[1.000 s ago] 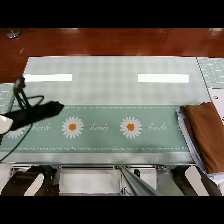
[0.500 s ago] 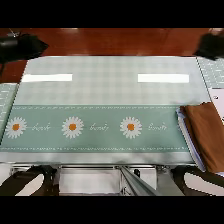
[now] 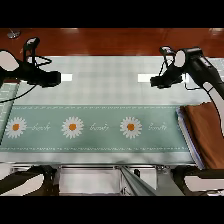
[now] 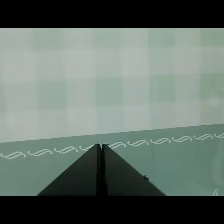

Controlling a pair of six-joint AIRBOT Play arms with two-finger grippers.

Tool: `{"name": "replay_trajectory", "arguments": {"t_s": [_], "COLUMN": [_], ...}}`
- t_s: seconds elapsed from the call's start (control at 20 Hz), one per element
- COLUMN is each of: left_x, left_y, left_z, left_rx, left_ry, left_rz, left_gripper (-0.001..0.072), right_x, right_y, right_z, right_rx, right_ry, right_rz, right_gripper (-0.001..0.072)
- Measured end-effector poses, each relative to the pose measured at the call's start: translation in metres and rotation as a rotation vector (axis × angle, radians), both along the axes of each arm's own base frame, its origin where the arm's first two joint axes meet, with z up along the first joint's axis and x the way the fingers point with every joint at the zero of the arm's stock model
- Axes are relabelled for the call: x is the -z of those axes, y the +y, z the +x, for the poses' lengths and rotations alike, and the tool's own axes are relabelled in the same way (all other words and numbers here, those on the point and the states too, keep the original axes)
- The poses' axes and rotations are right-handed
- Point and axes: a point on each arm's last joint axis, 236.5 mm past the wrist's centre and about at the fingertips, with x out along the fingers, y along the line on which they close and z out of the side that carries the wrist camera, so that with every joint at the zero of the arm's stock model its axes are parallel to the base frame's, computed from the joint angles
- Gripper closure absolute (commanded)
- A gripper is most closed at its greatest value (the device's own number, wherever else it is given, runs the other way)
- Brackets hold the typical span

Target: Fold the shirts.

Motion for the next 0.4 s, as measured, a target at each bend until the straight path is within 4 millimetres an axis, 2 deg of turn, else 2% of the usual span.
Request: {"name": "replay_trajectory", "arguments": {"t_s": [0.4], "left_x": [0.015], "left_y": [0.006], "left_z": [-0.003], "left_rx": [-0.006], "left_ry": [0.047], "left_rz": [0.021], "left_gripper": [0.0682], "right_x": [0.007], "right_y": [-0.003], "right_z": [0.000], "right_rx": [0.001], "right_ry": [0.003], "right_rz": [-0.026], "right_gripper": [0.0680]}}
